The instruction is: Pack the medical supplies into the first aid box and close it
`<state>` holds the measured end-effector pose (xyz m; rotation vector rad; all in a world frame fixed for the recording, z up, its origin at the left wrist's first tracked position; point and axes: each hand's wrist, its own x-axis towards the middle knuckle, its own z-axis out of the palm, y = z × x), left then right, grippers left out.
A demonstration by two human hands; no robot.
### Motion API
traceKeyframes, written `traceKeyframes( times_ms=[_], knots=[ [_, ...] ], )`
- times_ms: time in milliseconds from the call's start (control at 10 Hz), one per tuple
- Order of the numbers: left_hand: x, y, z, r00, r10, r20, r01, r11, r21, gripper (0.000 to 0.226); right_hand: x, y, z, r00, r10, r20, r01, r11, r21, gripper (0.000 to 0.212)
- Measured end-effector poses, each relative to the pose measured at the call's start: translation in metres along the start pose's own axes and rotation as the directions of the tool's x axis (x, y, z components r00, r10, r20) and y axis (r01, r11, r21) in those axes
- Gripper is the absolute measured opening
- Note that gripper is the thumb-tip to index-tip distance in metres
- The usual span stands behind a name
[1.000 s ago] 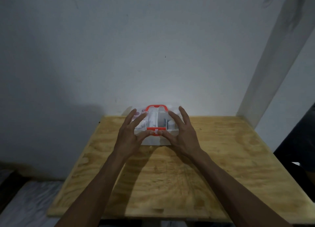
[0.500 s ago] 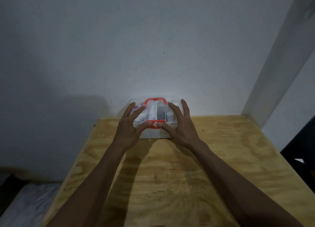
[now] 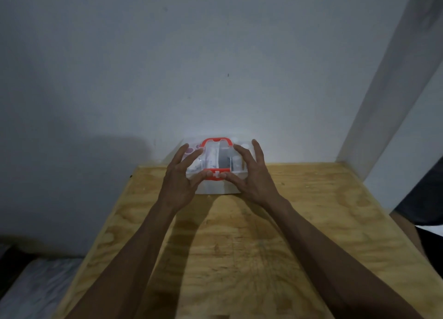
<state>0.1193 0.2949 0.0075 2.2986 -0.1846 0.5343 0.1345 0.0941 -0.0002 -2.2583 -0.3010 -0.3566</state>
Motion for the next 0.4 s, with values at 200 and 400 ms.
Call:
traceKeyframes(
  times_ms=[200, 400],
  knots=[
    [-0.003, 0.008, -0.003, 0.999, 0.018, -0.029, -0.008, 0.949, 0.317, 0.074, 0.000, -0.011, -0.014, 0.994, 0.051, 0.096, -0.038, 0.990, -0.136, 0.089],
    [-0.027, 0.021, 0.000, 0.993, -0.033, -0.110, 0.055, 0.978, 0.201, 0.076, -0.040, -0.011, -0.029, 0.999, 0.006, -0.043, -0.007, 0.999, -0.035, 0.090]
  ],
)
